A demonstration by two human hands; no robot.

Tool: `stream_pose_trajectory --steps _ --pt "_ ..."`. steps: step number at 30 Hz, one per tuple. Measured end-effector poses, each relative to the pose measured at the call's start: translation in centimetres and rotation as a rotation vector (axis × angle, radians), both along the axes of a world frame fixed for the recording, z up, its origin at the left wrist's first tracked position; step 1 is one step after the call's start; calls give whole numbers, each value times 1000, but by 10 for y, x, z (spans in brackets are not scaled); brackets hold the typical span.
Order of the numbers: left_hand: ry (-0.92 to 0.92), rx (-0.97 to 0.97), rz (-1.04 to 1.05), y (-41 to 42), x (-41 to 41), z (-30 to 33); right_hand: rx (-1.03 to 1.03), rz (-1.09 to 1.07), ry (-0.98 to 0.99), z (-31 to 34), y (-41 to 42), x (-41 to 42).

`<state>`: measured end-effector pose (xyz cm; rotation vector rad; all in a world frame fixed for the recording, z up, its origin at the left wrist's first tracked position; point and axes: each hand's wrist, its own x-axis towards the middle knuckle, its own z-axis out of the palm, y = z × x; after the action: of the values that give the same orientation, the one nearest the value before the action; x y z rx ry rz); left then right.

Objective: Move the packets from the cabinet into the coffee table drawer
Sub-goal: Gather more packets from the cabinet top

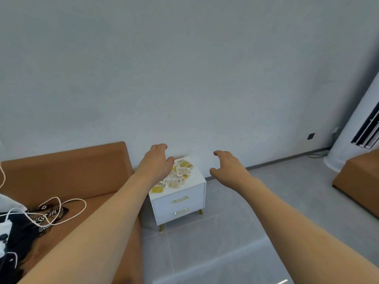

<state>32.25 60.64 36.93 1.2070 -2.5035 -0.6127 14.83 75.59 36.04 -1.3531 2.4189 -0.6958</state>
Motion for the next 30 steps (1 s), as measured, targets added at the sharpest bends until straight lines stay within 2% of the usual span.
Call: stream_pose_trajectory --steps 9,13,16,24,30 --pt "-107 130 54 -191 -88 -38 17 13 -201 -76 -202 -98" --pt "-134 173 74 -274 -104 -58 92 8 -271 -109 -286 -123" --pt "-154 297 106 -342 -113 -93 181 16 -293 -145 -348 -139" --pt "-240 635 201 -498 -162 -261 417 4 -229 -271 -496 -191" --pt "-465 668 196 -556 -210 -439 548 52 -137 -424 -580 -249"
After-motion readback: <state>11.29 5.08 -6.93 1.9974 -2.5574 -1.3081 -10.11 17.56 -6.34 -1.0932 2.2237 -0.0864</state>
